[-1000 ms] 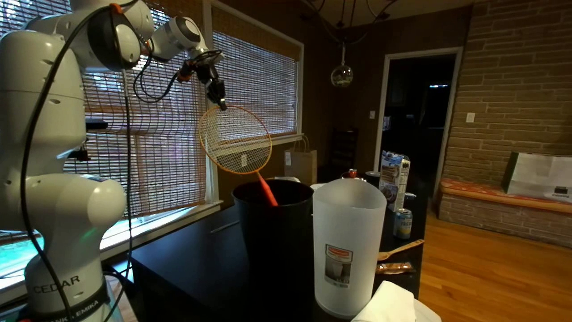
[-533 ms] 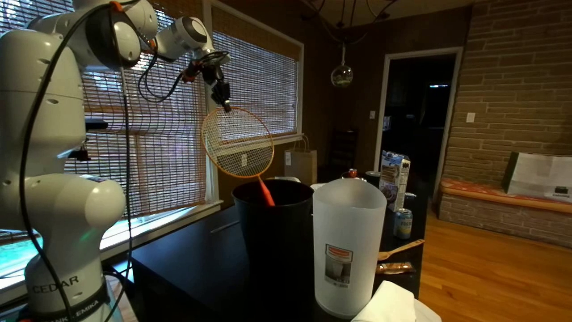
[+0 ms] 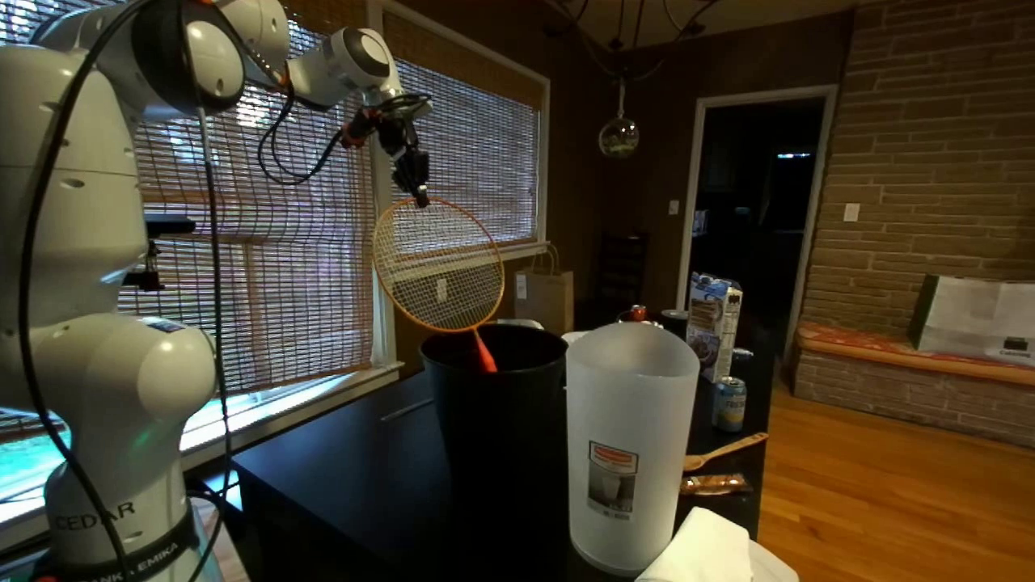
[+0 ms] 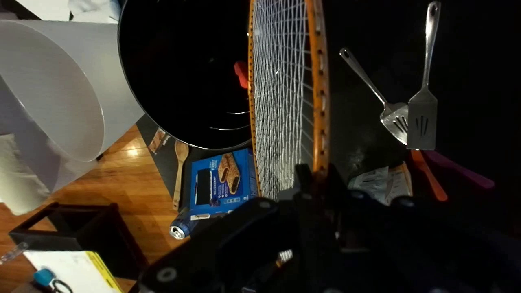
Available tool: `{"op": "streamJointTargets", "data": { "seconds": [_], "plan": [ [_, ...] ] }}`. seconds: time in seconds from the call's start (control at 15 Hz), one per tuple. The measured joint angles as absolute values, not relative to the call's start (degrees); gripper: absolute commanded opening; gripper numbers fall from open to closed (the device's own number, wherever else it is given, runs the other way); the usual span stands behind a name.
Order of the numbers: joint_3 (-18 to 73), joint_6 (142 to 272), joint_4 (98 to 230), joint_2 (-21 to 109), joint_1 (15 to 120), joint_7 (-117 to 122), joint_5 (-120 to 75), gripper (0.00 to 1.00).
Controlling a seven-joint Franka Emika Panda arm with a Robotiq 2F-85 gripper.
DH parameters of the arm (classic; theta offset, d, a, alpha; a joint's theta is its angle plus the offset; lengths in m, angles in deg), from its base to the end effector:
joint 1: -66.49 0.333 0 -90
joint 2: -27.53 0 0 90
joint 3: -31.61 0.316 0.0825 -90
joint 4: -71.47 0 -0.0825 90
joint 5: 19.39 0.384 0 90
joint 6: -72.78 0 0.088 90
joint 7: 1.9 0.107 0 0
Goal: Put the racket in the black bin.
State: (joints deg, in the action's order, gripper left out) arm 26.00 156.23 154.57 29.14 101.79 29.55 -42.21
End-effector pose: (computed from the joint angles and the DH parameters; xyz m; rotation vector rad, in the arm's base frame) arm 0.5004 0.2345 0.6645 2.7738 -0.1004 0.2593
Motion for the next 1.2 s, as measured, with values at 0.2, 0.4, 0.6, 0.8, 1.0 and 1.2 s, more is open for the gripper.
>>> {"op": "streamJointTargets", "data": {
  "seconds": [0.2, 0.4, 0.6, 0.8, 1.0, 1.2],
  "plan": [
    [32.3, 157.8, 157.2, 28.0, 94.5, 28.4, -41.7, 0.02],
    [36.2, 160.4, 160.0, 27.4, 89.0, 27.1, -40.3, 0.02],
    [38.1, 162.6, 162.5, 27.0, 85.6, 25.9, -39.3, 0.02],
    [39.1, 163.9, 164.5, 26.6, 83.5, 25.0, -38.7, 0.02],
    [39.6, 164.6, 166.0, 26.1, 82.2, 24.6, -38.3, 0.02],
    [39.7, 164.9, 166.9, 25.3, 81.2, 24.4, -38.0, 0.03]
  ]
}}
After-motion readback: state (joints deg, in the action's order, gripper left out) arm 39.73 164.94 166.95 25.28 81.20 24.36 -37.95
